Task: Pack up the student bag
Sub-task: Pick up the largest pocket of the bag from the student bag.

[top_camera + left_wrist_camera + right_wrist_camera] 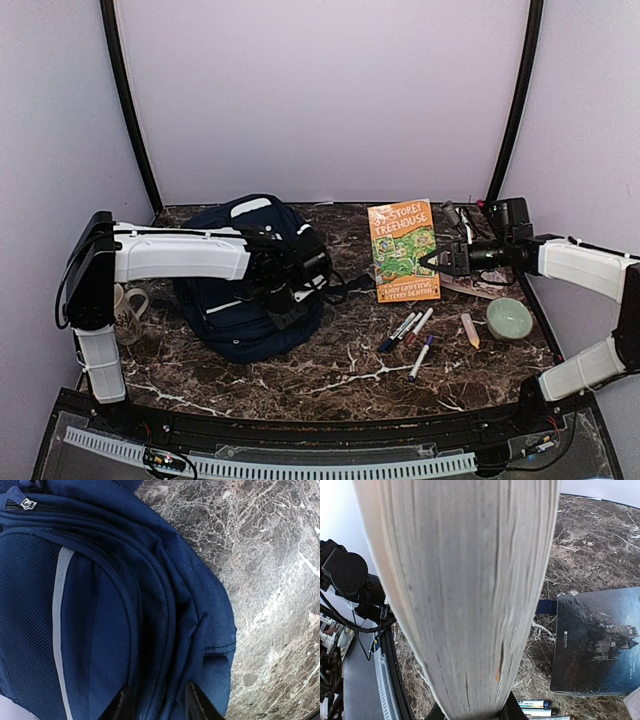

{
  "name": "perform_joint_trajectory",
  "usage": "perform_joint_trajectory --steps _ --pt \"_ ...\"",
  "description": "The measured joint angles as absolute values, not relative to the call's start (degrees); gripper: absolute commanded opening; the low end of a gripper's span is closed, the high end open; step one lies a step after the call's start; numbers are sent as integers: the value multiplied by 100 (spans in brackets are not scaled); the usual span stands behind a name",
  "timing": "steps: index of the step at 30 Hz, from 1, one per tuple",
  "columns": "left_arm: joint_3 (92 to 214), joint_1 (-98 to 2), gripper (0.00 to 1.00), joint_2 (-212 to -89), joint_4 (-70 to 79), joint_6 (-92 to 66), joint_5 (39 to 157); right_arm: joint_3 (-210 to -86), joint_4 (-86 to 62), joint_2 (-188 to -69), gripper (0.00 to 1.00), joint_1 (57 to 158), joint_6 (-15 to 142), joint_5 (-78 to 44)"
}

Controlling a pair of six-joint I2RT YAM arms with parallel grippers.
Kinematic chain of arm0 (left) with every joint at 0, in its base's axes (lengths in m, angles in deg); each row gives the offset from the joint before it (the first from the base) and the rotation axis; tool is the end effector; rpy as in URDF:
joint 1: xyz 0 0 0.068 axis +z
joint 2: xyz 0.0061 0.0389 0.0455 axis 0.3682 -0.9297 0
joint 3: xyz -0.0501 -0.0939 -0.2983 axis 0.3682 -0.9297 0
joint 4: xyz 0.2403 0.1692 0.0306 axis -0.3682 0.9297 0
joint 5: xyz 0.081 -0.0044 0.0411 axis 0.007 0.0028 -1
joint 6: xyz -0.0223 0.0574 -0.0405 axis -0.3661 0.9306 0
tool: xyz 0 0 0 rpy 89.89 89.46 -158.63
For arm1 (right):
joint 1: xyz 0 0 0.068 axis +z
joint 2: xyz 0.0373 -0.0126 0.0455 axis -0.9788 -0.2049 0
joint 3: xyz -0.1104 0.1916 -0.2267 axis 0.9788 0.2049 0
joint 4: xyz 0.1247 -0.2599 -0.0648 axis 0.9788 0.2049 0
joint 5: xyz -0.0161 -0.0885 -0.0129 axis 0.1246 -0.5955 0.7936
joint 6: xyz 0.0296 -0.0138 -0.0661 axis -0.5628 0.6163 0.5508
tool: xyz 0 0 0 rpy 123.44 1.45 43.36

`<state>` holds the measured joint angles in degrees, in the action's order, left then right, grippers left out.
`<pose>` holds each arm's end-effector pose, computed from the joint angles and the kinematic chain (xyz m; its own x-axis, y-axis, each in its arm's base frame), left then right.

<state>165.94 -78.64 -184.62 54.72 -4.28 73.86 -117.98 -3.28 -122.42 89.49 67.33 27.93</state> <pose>0.2561 -0.3636 0.2145 -0.5634 0.7668 -0.3076 0.7312 0.6361 0.2464 0.2865 0.1075 0.2568 -0.6484 -0.0986 -0.7549 -0.6981 0.4726 0.5379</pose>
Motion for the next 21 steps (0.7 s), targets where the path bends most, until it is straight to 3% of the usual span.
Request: perform_joint_trajectory --steps 2,7,12,18,21 --pt "16561 -7864 33 -18438 5472 -424 7338 -11798 -337 -12250 0 8949 6731 2795" --pt "16548 -7869 40 -18442 5481 -378 7316 -11798 -335 -12250 0 8949 6731 2791" --pt "16478 -7862 41 -18412 5433 -354 7554 -11789 -335 -12250 0 8949 6733 2773" --pt "16214 -7860 32 -18298 5394 -253 7613 -11776 -337 -12250 0 8949 6729 2780" --pt "16165 -7860 38 -18298 5398 -183 7611 -11776 -339 -12250 0 8949 6714 2780"
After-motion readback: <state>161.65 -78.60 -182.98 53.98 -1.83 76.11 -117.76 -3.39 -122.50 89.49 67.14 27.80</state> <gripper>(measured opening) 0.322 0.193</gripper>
